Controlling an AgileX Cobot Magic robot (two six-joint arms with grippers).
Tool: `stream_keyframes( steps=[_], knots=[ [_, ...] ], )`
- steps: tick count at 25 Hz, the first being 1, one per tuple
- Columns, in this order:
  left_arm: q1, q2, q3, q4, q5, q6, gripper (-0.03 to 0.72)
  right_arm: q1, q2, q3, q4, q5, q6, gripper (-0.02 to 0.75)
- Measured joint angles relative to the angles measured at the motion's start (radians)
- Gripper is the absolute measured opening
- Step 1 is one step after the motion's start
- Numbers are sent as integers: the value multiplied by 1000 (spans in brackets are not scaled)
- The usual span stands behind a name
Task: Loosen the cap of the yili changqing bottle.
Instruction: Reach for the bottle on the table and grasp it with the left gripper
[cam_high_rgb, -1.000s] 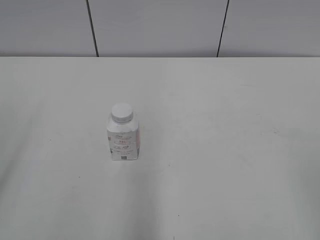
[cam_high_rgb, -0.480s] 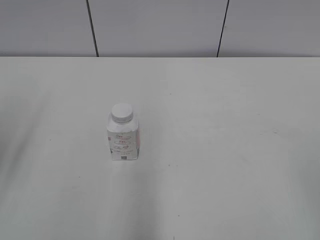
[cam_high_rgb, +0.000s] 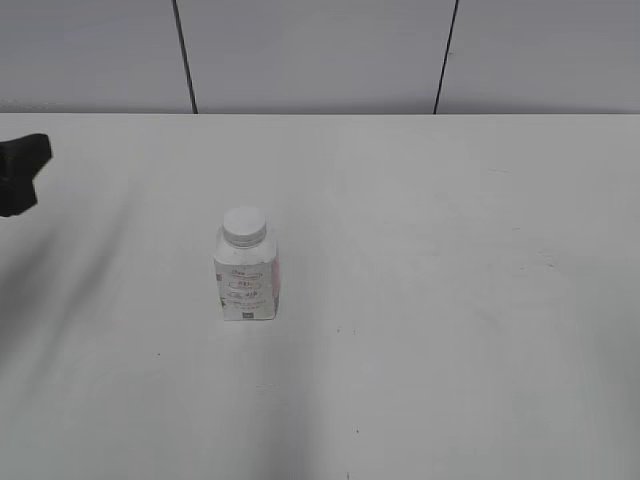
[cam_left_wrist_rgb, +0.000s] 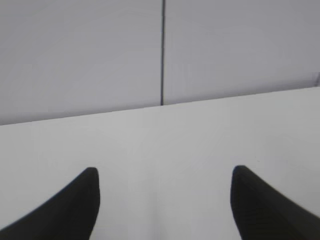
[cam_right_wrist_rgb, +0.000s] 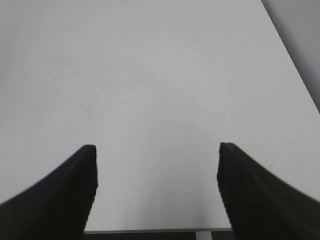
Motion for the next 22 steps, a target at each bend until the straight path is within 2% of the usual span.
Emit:
stream_keyframes(
  steps=[3,7,15,22],
  knots=[
    [0,122,0,155,-146,-61,499,0,0,0,0,0,0,587],
    [0,272,0,292,-332,-74,499,0,0,0,0,0,0,587],
    [0,503,-1,363,-450,-76,499,0,0,0,0,0,0,587],
    [0,551,-2,512,-472,-21,499,0,0,0,0,0,0,587]
  ],
)
